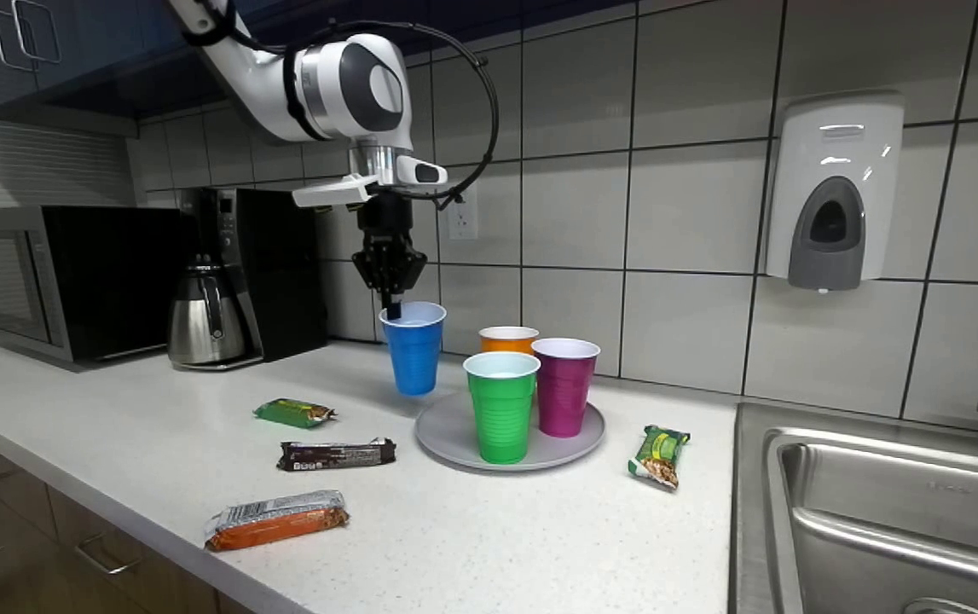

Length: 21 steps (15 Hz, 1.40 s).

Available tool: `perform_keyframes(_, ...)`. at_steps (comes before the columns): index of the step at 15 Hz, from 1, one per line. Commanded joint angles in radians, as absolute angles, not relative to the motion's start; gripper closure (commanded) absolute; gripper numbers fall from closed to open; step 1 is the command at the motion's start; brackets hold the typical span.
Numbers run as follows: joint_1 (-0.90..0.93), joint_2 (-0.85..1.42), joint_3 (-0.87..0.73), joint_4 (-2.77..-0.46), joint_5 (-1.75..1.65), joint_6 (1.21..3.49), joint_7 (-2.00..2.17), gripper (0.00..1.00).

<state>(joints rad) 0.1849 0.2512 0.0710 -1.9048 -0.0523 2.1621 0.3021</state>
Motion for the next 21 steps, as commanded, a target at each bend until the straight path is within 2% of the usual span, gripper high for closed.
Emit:
perform_keyframes(1,0.197,0.249,0.088,-1.905,-0.067,2.164,0.298,0.99)
perform_keyframes(21,0.253,0.406,0.126,-1.74,-0.066,2.136,0.187,0.99)
